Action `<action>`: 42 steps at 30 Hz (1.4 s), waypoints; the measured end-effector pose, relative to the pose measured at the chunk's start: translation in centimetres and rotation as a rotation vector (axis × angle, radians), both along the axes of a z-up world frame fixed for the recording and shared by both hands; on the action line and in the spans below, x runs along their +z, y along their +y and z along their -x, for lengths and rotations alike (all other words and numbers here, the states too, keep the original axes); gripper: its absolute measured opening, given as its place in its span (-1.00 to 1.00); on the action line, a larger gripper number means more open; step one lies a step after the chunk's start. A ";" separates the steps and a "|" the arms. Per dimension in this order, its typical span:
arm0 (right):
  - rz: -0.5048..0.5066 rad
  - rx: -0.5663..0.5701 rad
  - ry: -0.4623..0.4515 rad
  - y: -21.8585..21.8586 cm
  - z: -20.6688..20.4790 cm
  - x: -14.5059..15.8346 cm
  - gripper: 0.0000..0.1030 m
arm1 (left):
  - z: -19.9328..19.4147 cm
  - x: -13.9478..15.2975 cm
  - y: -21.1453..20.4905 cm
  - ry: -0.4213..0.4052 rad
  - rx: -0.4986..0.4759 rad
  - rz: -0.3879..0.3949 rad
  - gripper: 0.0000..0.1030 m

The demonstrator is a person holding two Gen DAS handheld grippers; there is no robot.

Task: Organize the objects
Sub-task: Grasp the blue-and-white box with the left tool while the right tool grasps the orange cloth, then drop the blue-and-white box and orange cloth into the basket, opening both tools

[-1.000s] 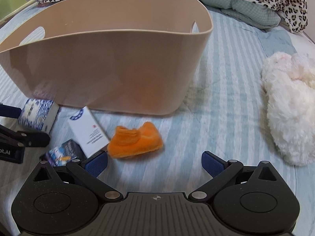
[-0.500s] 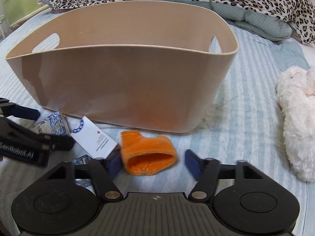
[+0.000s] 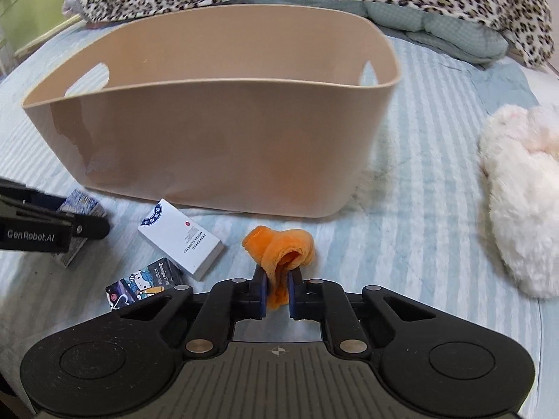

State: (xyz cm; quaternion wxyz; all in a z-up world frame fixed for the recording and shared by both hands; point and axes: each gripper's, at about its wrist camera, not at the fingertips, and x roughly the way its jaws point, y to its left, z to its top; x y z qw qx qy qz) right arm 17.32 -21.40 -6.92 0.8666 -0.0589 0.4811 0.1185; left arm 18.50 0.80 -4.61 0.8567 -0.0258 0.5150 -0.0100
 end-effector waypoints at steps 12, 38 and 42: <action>-0.096 -0.050 -0.094 -1.7 3.0 4.1 -0.80 | 3.7 6.2 -0.3 -0.132 -0.055 -0.022 -0.08; -0.140 -0.084 -0.301 0.2 -4.3 9.6 -0.80 | -5.5 9.5 -1.7 -0.306 -0.027 -0.129 -0.08; -0.116 -0.084 -0.271 1.2 -6.2 7.6 -0.80 | -7.5 7.5 -2.0 -0.262 -0.030 -0.149 -0.08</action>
